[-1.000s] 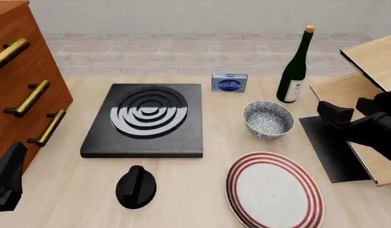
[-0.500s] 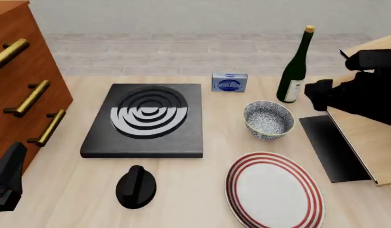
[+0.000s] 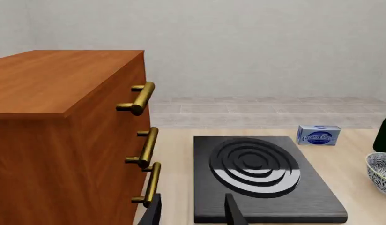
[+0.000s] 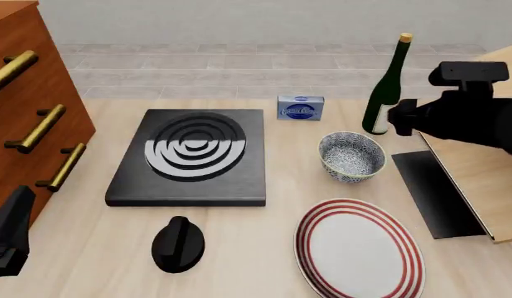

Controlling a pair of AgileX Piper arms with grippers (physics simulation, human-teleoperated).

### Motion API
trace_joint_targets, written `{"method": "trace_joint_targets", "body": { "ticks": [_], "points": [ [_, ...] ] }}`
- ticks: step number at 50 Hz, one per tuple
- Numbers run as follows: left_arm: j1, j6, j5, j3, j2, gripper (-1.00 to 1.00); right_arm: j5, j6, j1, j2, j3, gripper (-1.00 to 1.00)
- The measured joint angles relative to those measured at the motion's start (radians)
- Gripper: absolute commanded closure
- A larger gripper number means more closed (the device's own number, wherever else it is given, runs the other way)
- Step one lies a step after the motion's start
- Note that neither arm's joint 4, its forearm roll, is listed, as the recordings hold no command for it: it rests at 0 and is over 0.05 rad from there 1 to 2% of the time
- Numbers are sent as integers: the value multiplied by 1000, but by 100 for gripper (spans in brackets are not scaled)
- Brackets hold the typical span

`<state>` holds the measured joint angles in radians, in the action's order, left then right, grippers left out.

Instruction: Put the bowl on the stove.

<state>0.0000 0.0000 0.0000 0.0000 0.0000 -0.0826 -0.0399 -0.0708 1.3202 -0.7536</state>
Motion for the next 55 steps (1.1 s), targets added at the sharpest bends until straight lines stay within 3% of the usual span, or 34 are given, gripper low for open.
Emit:
{"method": "trace_joint_targets", "body": {
  "ticks": [55],
  "points": [
    [0,0,0,0,0,-100,176,-103,-19,306,-15,-100]
  ]
}}
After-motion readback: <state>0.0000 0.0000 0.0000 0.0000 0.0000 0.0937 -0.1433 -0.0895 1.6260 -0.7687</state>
